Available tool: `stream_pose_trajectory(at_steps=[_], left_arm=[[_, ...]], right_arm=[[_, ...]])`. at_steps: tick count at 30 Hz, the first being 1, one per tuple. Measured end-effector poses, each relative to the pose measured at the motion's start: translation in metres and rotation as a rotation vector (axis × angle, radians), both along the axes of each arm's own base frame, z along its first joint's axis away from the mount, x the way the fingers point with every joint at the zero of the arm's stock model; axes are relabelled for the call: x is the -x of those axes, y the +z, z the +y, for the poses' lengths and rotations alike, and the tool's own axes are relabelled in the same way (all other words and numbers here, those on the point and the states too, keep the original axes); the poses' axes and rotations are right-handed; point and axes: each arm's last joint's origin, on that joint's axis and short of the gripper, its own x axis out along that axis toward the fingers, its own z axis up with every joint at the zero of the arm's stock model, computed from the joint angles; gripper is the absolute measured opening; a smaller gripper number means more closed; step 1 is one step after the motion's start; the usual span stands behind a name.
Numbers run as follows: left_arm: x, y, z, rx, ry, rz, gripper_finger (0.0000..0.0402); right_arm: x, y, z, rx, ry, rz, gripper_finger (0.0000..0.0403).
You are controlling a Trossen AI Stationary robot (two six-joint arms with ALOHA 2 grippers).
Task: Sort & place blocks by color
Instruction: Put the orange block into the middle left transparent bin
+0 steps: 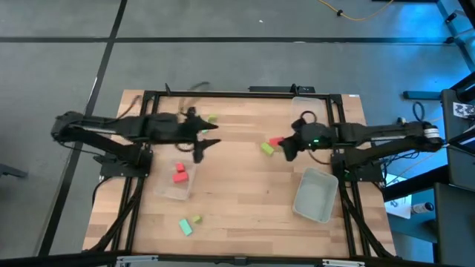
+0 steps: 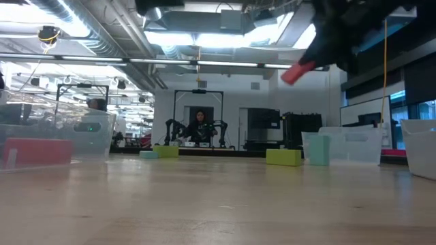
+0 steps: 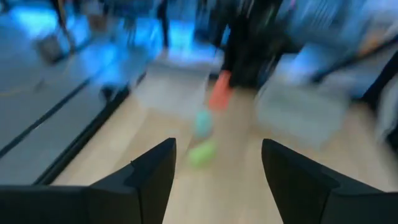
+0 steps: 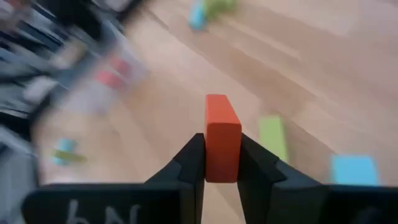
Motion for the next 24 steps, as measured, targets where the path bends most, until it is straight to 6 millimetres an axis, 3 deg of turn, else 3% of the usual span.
stream_pose_trajectory(at_steps=[2, 9, 19, 24], left_arm=[[0.011, -0.005, 0.000, 0.051, -0.018, -0.182, 0.0228], [0.042, -0.046, 0.000, 0.275, -0.077, -0.567, 0.0228], [0.048, -0.051, 0.000, 0.245, -0.058, -0.649, 0.0228], [0.048, -0.051, 0.001, 0.208, -0.030, -0.646, 0.0228]], right_arm=[[0.010, -0.004, 0.000, 0.019, 0.020, -0.137, 0.0065], [0.025, -0.016, 0.002, 0.048, 0.104, -0.620, 0.0065], [0.019, -0.004, 0.003, 0.103, 0.129, -0.682, 0.0065], [-0.001, -0.003, 0.007, 0.099, 0.185, -0.624, 0.0065]])
